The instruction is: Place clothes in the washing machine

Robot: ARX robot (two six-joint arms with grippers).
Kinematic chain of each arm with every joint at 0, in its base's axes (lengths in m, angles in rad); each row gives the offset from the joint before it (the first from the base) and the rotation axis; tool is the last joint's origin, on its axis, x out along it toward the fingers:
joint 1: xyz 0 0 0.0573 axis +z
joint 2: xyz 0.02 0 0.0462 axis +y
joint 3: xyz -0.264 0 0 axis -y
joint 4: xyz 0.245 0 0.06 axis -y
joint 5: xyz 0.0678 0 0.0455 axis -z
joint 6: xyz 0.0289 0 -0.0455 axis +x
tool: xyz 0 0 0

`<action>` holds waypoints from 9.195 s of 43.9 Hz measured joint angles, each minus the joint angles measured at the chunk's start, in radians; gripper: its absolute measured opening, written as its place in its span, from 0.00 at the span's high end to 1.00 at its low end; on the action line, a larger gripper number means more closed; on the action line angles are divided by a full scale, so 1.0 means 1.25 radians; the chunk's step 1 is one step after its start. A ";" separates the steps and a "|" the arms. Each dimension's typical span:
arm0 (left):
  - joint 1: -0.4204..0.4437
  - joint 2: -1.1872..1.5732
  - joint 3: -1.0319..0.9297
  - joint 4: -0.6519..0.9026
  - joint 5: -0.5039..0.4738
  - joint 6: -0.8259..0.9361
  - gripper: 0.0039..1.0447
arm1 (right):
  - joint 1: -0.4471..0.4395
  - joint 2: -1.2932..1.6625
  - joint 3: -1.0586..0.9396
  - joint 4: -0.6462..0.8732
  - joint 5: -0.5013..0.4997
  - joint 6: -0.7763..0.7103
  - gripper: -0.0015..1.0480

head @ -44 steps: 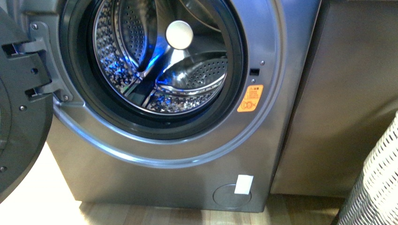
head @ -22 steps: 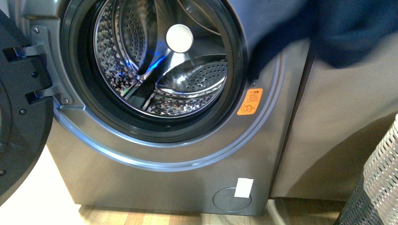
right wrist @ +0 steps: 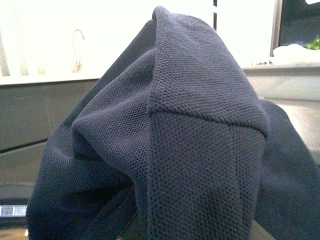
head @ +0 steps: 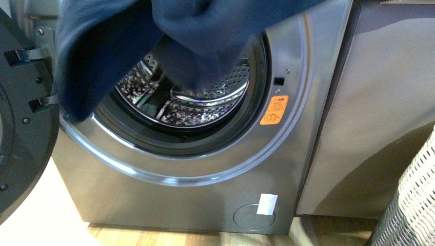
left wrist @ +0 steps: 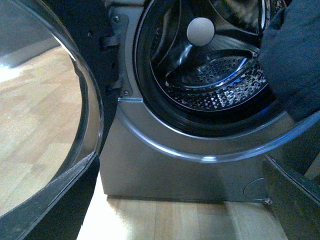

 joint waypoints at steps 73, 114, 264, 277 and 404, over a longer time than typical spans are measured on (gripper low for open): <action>0.059 0.836 0.556 0.594 0.693 -0.233 0.06 | -0.003 0.033 -0.010 0.001 -0.024 0.000 0.89; -0.245 1.158 0.892 0.472 0.360 -0.209 0.06 | -0.003 0.033 -0.010 0.001 -0.023 0.000 0.89; 0.000 0.956 0.596 0.916 0.360 -0.406 0.93 | -0.001 0.025 -0.009 0.002 -0.024 0.002 0.06; -0.087 0.958 0.489 0.856 0.386 -0.281 0.93 | -0.001 0.025 -0.009 0.002 -0.024 0.002 0.07; -0.162 2.189 1.785 0.686 -0.246 0.102 0.93 | -0.365 -0.869 -1.271 0.143 0.213 -0.074 0.98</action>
